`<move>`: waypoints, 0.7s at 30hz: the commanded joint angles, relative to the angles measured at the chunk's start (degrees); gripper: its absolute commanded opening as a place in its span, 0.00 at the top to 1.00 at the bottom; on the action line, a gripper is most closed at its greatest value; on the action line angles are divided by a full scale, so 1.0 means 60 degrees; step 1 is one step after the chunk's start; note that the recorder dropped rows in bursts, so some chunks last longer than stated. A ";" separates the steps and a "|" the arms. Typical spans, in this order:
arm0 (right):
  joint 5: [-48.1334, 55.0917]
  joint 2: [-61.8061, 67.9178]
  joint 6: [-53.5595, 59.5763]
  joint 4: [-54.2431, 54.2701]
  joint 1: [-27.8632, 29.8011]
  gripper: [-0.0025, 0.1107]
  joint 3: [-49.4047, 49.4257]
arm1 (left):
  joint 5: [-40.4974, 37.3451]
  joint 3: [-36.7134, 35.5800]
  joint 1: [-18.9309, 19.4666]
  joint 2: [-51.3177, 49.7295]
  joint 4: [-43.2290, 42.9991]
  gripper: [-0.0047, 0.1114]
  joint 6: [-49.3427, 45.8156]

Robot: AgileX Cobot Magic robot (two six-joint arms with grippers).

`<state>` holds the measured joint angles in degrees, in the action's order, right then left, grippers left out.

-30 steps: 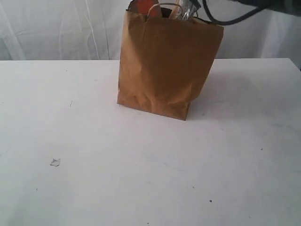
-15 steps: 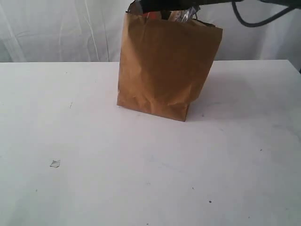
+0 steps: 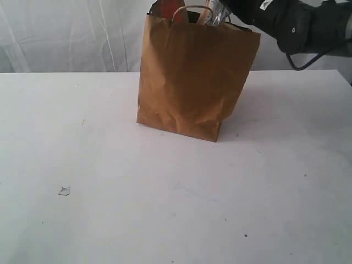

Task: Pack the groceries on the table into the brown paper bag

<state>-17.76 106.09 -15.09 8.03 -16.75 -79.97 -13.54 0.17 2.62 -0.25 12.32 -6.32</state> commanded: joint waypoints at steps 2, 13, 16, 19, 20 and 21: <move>-0.0841 0.0204 -0.2974 -0.3020 -0.0052 0.98 -0.0143 | 0.0039 -0.0029 0.0016 0.0042 0.0079 0.96 0.0010; -0.0964 0.0538 -0.3503 -0.3707 -0.0052 0.89 -0.0143 | 0.0039 -0.0029 0.0016 0.0042 0.0079 0.96 0.0010; -0.0964 0.0578 -0.3503 -0.3707 -0.0052 0.70 -0.0143 | 0.0039 -0.0029 0.0016 0.0042 0.0079 0.96 0.0010; -0.0964 0.0578 -0.3521 -0.3641 -0.0052 0.68 -0.0143 | 0.0039 -0.0029 0.0016 0.0042 0.0079 0.96 0.0010; -0.0706 0.0508 -0.3521 -0.3641 -0.0052 0.68 -0.0143 | 0.0039 -0.0029 0.0016 0.0042 0.0079 0.96 0.0010; -0.0227 0.0423 -0.3521 -0.3641 -0.0052 0.68 -0.0143 | 0.0039 -0.0029 0.0016 0.0042 0.0079 0.96 0.0010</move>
<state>-22.42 109.61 -35.96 -13.72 -17.07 -80.47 -13.54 0.17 2.62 -0.25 12.32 -6.32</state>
